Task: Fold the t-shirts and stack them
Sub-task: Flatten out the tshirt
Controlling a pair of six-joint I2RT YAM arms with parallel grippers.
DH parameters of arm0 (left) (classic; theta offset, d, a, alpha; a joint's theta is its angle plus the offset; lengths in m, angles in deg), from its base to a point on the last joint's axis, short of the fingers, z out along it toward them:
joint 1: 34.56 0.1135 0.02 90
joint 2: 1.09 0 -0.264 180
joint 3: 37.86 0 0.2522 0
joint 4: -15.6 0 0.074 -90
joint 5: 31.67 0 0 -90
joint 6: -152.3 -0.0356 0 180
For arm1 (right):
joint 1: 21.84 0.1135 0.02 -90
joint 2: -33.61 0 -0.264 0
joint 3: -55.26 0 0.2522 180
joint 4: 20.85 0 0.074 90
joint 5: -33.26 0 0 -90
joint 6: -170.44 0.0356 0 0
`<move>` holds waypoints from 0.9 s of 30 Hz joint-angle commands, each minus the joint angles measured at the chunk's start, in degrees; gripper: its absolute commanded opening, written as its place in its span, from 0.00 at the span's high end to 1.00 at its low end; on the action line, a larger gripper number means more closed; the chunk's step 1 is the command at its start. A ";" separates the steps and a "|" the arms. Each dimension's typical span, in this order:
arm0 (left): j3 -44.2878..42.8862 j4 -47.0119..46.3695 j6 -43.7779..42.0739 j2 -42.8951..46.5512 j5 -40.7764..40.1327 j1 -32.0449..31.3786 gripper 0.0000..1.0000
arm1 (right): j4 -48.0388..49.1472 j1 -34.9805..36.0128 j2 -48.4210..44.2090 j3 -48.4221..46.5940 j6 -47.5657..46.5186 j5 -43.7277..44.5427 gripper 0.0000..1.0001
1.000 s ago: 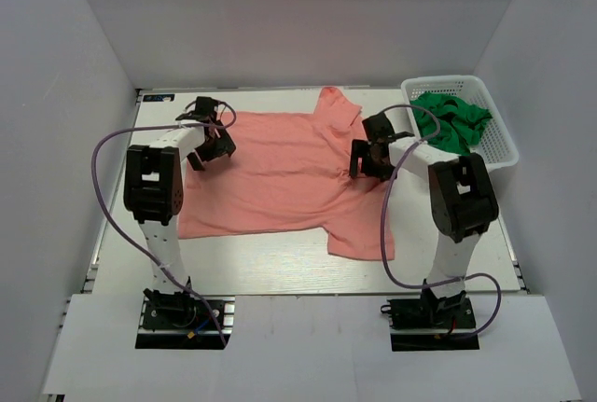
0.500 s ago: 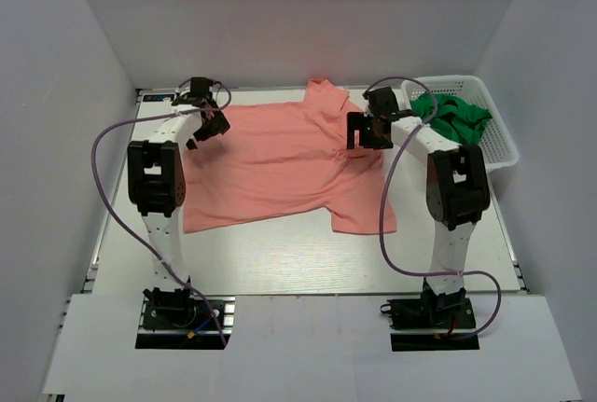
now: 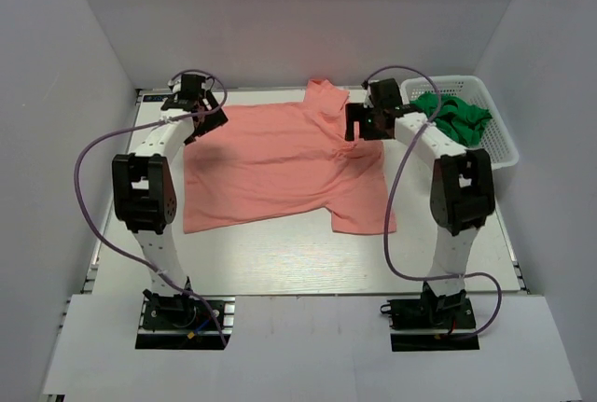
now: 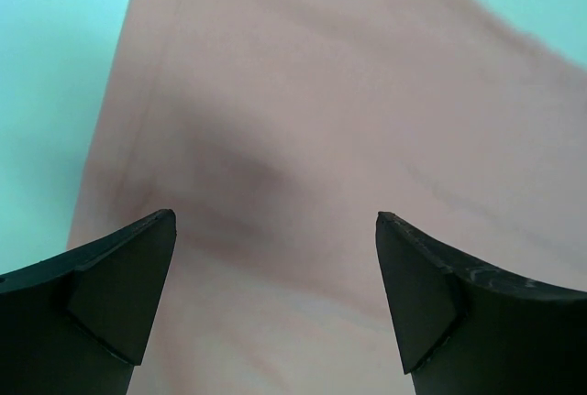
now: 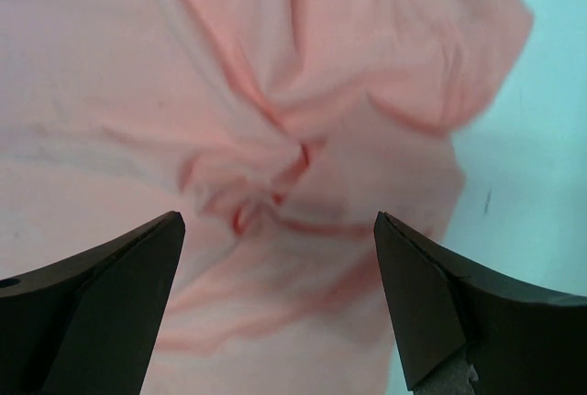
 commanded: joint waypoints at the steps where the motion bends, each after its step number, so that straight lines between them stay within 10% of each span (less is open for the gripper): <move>1: -6.28 -3.17 -1.82 -4.19 1.61 -0.28 0.00 | 0.07 0.08 7.28 -10.09 -3.21 -1.72 0.10; 14: -28.17 -1.51 -6.38 -25.73 2.75 -0.28 0.00 | -4.15 -0.27 28.90 -32.35 -7.78 -2.17 0.10; 27: -29.93 3.50 -1.84 -30.91 -6.73 2.70 0.00 | 2.43 -2.73 41.14 -44.05 0.65 -2.34 0.10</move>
